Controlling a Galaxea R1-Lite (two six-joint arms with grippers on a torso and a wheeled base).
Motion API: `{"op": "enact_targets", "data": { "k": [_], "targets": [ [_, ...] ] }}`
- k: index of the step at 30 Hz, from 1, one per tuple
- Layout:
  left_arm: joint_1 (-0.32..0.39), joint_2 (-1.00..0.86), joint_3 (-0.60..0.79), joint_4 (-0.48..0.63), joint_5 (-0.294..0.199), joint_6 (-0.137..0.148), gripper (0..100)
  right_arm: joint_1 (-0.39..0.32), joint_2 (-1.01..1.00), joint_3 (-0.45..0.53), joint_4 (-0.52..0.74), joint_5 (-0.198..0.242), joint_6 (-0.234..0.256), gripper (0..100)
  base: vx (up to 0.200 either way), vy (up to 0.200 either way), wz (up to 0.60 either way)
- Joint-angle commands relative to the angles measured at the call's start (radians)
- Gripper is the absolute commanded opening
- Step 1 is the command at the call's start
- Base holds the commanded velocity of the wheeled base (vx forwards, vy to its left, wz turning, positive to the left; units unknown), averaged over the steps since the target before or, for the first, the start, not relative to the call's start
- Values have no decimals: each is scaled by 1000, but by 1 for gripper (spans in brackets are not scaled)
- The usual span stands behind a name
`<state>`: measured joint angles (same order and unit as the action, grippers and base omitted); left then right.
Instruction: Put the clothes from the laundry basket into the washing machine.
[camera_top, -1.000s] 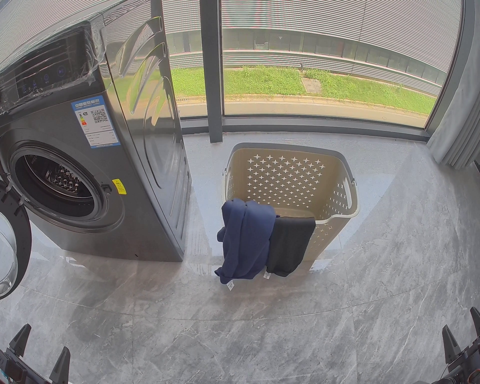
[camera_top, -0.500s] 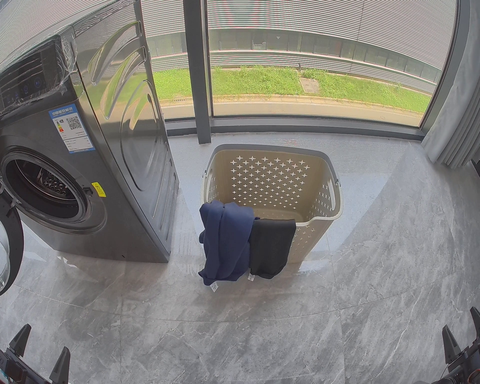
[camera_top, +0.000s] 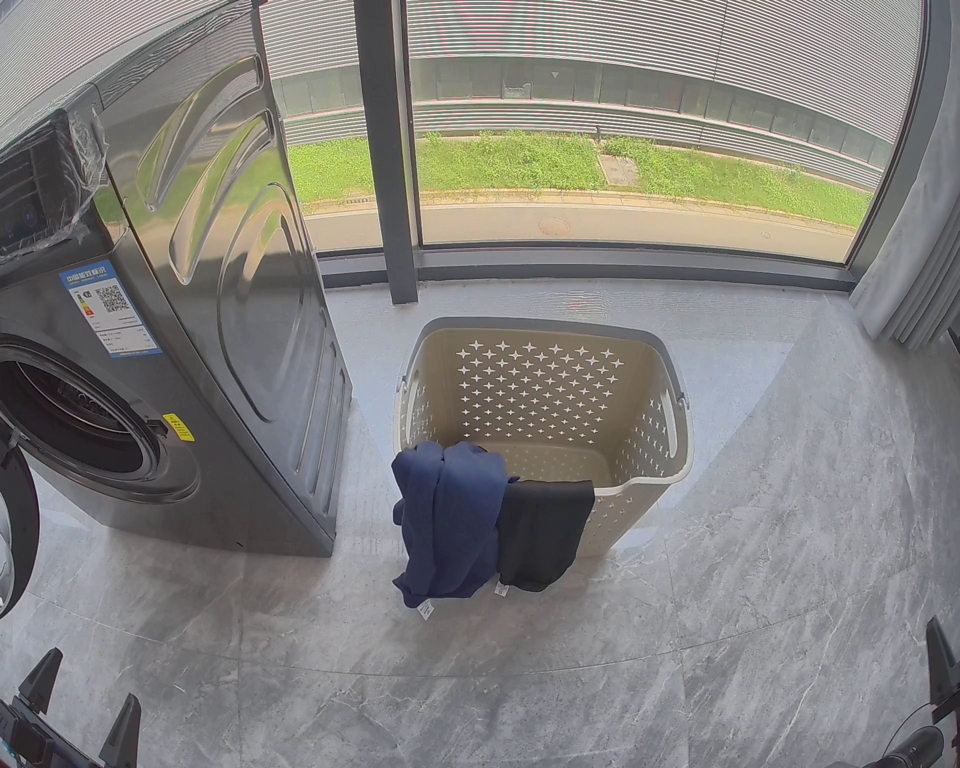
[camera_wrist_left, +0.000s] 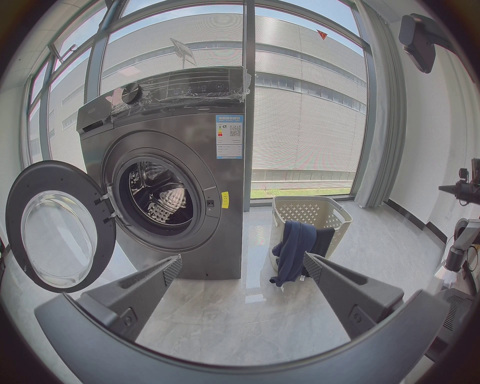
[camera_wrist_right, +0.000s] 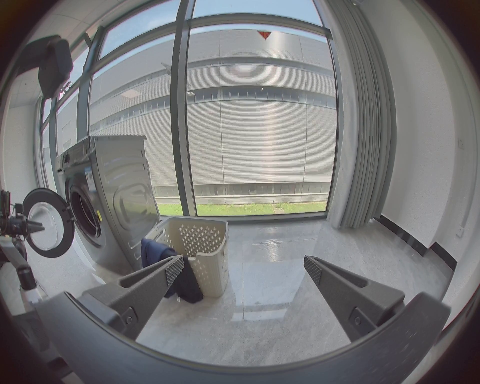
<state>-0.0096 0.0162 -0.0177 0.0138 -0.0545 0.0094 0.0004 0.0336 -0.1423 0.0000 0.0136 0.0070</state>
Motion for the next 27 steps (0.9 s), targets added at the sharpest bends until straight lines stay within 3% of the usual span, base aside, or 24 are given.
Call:
{"op": "enact_targets", "data": {
  "k": [1, 4, 10, 14, 17, 20, 22, 27],
  "targets": [
    [-1, -9, 12, 0, 1, 0, 100, 7, 147, -82, 20, 8, 31, 100, 0, 200, 0],
    [0, -9, 12, 0, -1, 0, 100, 21, 246, -71, 20, 31, 64, 100, 0, 200, 0],
    [0, -9, 12, 0, 1, -2, 100, 24, 462, -57, 6, 83, 74, 100, 0, 0, 0],
    [-1, -9, 12, 0, 1, 0, 100, 26, 568, -17, 5, 161, 74, 100, 0, 0, 0],
    [-1, -9, 12, 0, -1, 0, 100, 23, 657, -10, -2, 195, 80, 100, 0, 0, 0],
    [0, -9, 12, 0, 1, 0, 100, 23, 710, -6, -21, 197, 90, 100, 0, 0, 0],
    [-1, -9, 12, 0, 1, 0, 100, 26, 789, 3, -72, 200, 126, 100, 0, 0, 0],
    [0, -9, 12, 0, 1, 0, 100, 44, 890, 9, -130, 200, 134, 100, 0, 0, 0]
  ]
}}
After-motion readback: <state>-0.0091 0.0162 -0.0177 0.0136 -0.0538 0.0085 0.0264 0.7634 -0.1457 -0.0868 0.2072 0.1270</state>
